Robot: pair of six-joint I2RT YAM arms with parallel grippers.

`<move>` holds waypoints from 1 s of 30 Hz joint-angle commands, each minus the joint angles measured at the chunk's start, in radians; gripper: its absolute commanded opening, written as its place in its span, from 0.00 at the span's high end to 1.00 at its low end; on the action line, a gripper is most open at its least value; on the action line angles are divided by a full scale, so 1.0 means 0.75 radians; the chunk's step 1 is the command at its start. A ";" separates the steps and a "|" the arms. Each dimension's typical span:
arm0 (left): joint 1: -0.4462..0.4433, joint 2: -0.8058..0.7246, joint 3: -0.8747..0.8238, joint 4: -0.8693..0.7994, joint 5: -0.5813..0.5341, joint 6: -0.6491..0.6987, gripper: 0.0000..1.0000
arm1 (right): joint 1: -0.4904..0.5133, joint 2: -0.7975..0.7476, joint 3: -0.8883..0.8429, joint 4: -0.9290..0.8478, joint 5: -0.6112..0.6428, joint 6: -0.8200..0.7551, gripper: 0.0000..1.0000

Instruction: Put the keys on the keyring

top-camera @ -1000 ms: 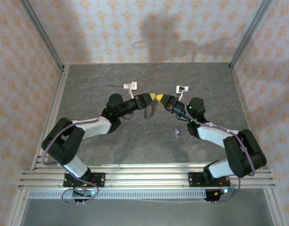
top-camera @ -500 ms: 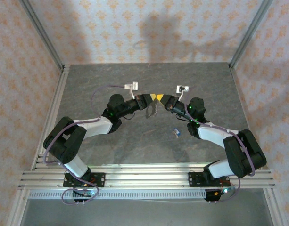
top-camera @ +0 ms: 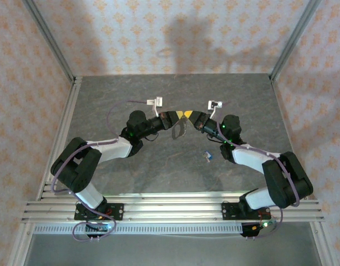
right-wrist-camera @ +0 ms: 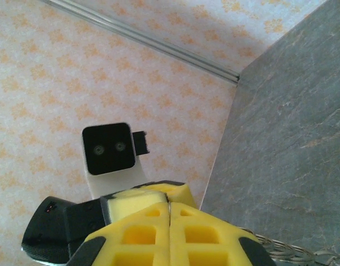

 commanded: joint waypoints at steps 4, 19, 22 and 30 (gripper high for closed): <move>-0.047 -0.086 0.062 -0.131 0.075 0.109 1.00 | 0.010 0.011 0.043 0.068 0.023 -0.013 1.00; -0.057 -0.176 0.115 -0.269 0.053 0.261 1.00 | -0.080 -0.192 0.029 -0.118 0.126 -0.041 0.49; -0.057 -0.216 0.147 -0.330 0.050 0.321 1.00 | -0.168 -0.333 -0.013 -0.246 0.165 -0.065 0.46; -0.056 -0.321 0.281 -0.513 0.053 0.519 1.00 | -0.221 -0.618 -0.037 -0.682 0.305 -0.272 0.42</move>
